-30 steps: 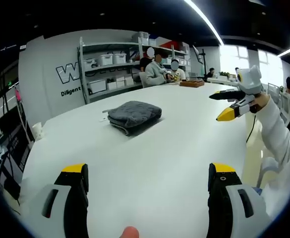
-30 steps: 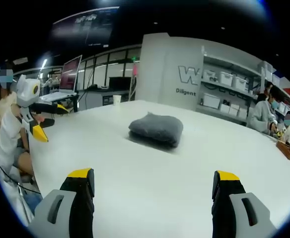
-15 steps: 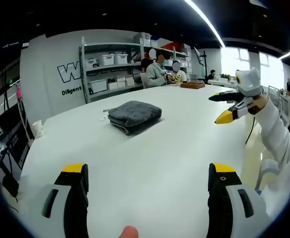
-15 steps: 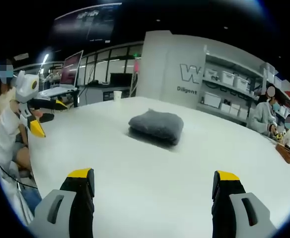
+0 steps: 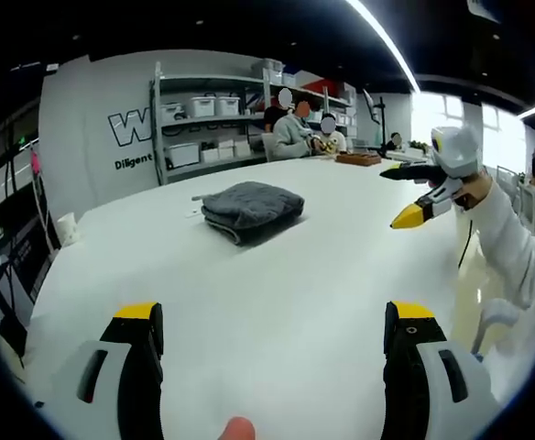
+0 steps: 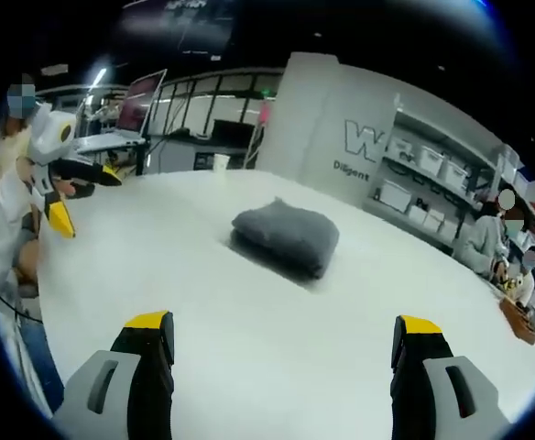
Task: Open the folded towel by lifting each exposed corner and separating the folded layers until the towel lies flat within the target outline without major curled edges
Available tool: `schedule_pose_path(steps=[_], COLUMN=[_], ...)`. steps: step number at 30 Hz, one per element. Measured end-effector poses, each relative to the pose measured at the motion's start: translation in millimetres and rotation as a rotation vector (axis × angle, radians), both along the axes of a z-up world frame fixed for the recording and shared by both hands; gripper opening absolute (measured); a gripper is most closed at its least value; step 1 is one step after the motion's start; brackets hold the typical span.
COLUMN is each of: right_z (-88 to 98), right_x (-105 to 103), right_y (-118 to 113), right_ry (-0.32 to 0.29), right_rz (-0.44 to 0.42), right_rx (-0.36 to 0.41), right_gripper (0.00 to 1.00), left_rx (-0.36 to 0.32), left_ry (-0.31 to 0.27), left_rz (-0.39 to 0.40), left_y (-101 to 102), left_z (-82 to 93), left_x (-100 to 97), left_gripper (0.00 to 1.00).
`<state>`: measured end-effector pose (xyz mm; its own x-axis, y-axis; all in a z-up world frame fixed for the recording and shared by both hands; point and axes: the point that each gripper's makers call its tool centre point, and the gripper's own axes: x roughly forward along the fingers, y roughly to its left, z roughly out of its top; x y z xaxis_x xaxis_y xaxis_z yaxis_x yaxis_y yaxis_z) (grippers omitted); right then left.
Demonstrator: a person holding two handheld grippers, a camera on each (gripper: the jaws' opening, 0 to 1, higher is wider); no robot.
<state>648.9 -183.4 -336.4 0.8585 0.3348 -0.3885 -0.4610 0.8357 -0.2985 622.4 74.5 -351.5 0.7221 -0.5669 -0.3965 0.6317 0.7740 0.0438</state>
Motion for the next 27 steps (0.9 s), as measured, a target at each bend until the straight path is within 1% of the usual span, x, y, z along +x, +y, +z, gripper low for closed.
schedule_pose_path(steps=[5,8,12,16,18,22,24,25,27], right_z=[5.7,9.7,15.1,18.5,20.0,23.5,25.7,28.1,34.0], right_x=[16.7,30.3,43.8,60.7,68.8,84.8,93.9,98.1,105.6], right_y=[6.3,11.4,24.0,37.9,43.7,55.8,61.5,65.3,74.4], right_ry=[-0.023,-0.029,-0.032,-0.038,-0.039,-0.047,-0.047,-0.05,-0.057], right_rz=[0.017,0.018,0.038,0.063,0.073,0.092,0.095,0.099,0.109], right_rx=[-0.041,-0.063,-0.053,-0.043,-0.04,-0.048,-0.05,-0.047,-0.029], right_gripper=[0.99,0.99,0.99,0.99,0.99,0.99,0.99,0.99,0.99], left_rx=[0.014,0.023,0.022,0.019,0.035,0.043,0.054,0.059,0.062], left_ry=[0.003,0.011,0.009,0.013,0.015,0.018,0.009,0.001,0.004], left_rz=[-0.008,-0.014,-0.021,-0.012,-0.018,-0.031,-0.042,-0.041,-0.035], left_y=[-0.4,-1.0,-1.9,-2.7,-3.7,-7.6,-9.8,-10.4,-10.3], left_z=[-2.8,-3.6,0.4,2.9,1.9,2.0,2.7,3.5,4.9], left_x=[9.0,17.1,31.2,52.9,60.8,75.2,84.4,91.8,100.6], left_gripper=[1.0,1.0,1.0,1.0,1.0,1.0,1.0,1.0,1.0])
